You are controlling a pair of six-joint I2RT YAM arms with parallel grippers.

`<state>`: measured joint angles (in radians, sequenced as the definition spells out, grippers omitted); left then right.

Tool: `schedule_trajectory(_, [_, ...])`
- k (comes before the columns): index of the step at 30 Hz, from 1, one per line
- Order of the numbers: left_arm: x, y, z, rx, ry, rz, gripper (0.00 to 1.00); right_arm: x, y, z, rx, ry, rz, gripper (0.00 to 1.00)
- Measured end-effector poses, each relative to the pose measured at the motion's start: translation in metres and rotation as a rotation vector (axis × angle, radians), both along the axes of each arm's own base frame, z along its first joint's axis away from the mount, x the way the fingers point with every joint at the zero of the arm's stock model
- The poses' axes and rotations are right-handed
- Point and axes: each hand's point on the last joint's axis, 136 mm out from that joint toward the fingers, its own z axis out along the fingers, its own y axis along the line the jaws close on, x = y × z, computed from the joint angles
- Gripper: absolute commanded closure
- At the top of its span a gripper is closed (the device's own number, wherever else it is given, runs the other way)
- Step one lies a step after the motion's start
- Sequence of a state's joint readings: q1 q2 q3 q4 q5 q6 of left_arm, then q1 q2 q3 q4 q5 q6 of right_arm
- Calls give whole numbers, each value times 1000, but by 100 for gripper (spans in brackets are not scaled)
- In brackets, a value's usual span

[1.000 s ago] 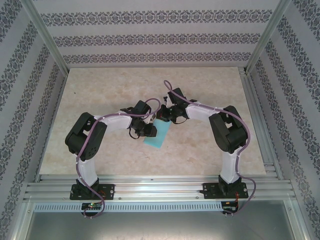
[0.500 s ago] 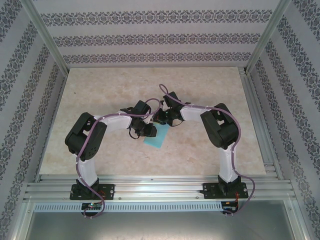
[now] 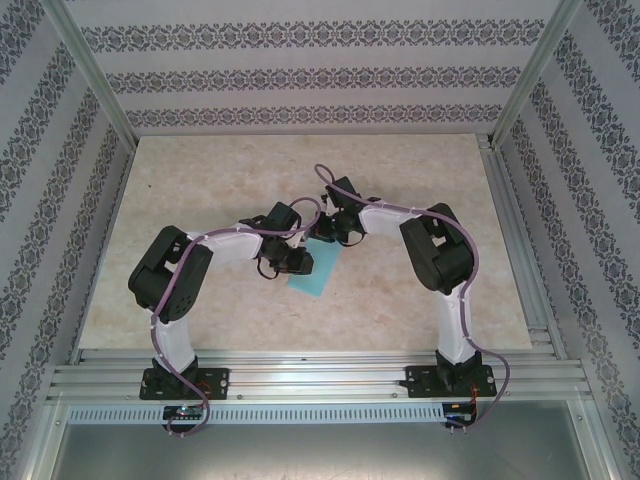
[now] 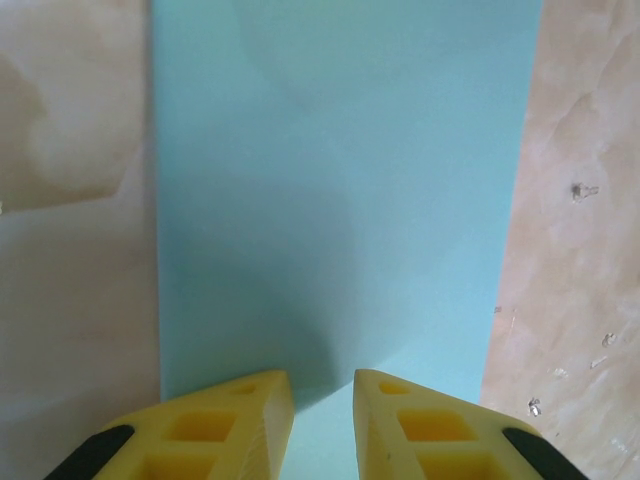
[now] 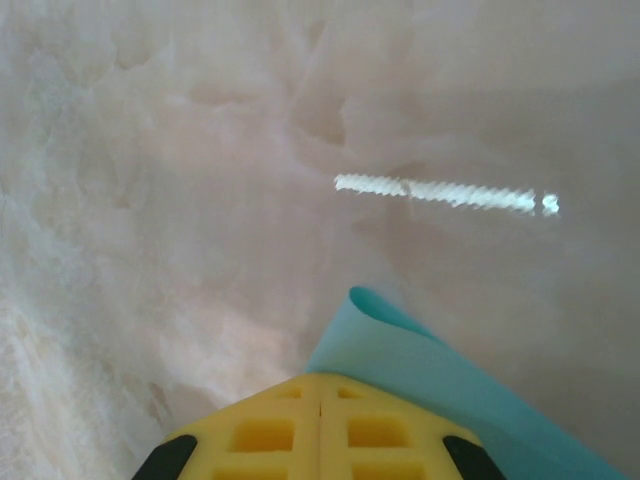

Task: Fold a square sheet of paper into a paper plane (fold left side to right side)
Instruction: Fold the square sheet of paper in half at the center of the table.

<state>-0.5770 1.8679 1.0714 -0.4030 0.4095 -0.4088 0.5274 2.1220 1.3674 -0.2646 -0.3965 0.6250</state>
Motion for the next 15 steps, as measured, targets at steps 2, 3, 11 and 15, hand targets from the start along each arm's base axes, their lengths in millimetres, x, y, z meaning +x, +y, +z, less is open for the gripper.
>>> schedule_trajectory(2, [0, 0, 0, -3, -4, 0, 74, 3, -1, 0, -5, -7, 5, 100])
schedule_trajectory(3, [0, 0, 0, -4, -5, 0, 74, 4, -2, 0, -7, -7, 10, 100])
schedule_trajectory(11, [1, 0, 0, -8, -12, 0, 74, 23, -16, 2, -24, -46, -13, 97])
schedule_trajectory(15, [1, 0, 0, -8, -12, 0, 74, 39, -40, 6, -45, -74, -77, 96])
